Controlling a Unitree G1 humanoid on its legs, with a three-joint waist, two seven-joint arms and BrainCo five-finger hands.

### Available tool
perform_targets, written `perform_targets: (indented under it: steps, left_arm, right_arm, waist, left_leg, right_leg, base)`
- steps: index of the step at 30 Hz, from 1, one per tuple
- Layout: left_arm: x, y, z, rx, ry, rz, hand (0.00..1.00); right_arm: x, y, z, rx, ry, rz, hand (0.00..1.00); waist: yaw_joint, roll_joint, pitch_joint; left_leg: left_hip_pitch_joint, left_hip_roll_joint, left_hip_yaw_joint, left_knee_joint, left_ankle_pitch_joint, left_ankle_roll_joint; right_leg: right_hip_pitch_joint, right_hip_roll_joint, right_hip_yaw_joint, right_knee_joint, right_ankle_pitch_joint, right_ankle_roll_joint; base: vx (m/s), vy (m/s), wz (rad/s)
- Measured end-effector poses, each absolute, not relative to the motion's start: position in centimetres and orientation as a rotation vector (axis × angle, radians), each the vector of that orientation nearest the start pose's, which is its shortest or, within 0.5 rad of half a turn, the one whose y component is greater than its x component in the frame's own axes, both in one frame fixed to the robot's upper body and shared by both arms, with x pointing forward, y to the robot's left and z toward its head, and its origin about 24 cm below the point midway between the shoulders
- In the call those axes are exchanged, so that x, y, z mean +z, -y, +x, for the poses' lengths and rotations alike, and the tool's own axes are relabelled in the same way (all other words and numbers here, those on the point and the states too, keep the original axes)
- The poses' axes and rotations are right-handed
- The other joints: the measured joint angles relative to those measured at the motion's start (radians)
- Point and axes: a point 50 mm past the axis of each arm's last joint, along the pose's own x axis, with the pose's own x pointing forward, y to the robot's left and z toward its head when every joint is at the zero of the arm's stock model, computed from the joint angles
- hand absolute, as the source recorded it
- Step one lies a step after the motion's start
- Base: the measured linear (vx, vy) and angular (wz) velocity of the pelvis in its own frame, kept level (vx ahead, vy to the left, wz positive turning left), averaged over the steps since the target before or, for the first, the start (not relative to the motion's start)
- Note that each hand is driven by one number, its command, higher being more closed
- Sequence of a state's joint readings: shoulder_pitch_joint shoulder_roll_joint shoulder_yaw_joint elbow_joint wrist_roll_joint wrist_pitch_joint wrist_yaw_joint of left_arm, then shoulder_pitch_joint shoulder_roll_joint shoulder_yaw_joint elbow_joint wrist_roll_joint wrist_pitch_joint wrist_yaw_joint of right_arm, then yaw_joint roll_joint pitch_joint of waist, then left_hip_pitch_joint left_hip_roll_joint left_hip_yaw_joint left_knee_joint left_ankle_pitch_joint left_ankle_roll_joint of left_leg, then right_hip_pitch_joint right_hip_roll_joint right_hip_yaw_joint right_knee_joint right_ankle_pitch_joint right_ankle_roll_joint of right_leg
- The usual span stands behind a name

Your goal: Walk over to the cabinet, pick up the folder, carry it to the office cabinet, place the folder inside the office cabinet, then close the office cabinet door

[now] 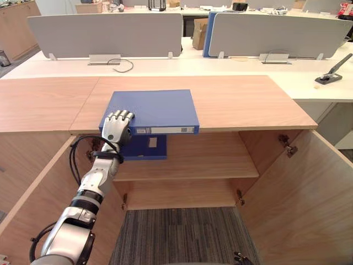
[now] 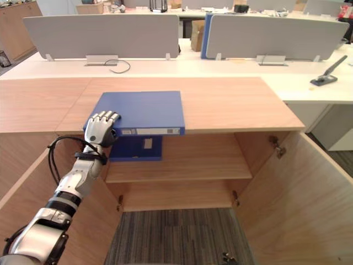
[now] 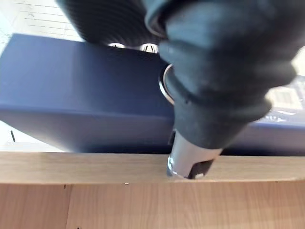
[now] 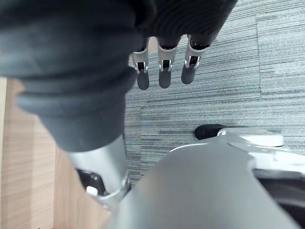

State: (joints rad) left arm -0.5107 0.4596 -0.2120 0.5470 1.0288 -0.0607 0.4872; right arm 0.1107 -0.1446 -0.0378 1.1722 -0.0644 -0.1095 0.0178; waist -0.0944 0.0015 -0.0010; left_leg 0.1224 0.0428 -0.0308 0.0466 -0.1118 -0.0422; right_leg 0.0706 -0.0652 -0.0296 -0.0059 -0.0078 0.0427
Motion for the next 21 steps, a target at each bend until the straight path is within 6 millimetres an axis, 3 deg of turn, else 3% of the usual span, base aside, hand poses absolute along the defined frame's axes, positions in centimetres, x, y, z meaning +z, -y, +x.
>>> perform_targets:
  steps: [7, 10, 13, 17, 21]
  left_arm:
    - [10.0, -19.6, 34.2, 0.215, 0.420, 1.509, 1.00]
    - [10.6, -17.8, 33.2, 0.215, 0.481, 1.444, 1.00]
    - [10.9, -14.6, 31.0, 0.189, 0.569, 1.269, 1.00]
    - [11.4, -10.4, 28.2, 0.031, 0.692, 1.038, 1.00]
    - [11.3, -8.3, 25.7, -0.103, 0.720, 0.832, 1.00]
  right_arm:
    - [-16.7, 21.1, 6.5, -0.075, -1.171, -0.143, 0.00]
    - [-16.7, 21.1, 6.5, -0.079, -1.171, -0.145, 0.00]
    - [-16.7, 21.2, 6.6, -0.090, -1.171, -0.147, 0.00]
    - [-16.7, 21.3, 6.6, -0.104, -1.175, -0.146, 0.00]
    - [-16.7, 21.3, 6.5, -0.117, -1.182, -0.132, 0.00]
  waist:
    - [-0.004, -0.001, 0.004]
    - [-0.004, 0.001, 0.008]
    - [0.002, 0.002, 0.017]
    - [0.007, 0.004, 0.024]
    - [0.017, 0.004, 0.023]
  left_leg:
    - [0.000, -0.001, -0.010, -0.003, 0.000, 0.000]
    - [0.000, -0.002, -0.017, -0.007, 0.000, 0.000]
    - [-0.004, -0.003, -0.024, -0.010, 0.000, 0.000]
    - [-0.014, -0.002, -0.032, -0.010, 0.000, 0.000]
    - [-0.014, -0.002, -0.033, -0.010, 0.000, 0.001]
  right_leg:
    - [0.009, -0.001, -0.009, -0.010, 0.003, 0.004]
    - [0.014, -0.003, -0.019, -0.017, 0.003, 0.004]
    - [0.015, -0.003, -0.024, -0.023, 0.003, 0.004]
    - [0.015, -0.004, -0.033, -0.026, 0.002, 0.003]
    - [0.016, -0.005, -0.037, -0.025, 0.002, 0.002]
  base:
    - [0.00, 0.000, 0.03]
    - [0.00, 0.001, 0.08]
    - [0.04, 0.003, 0.07]
    - [0.02, -0.004, 0.06]
    - [0.00, -0.001, 0.01]
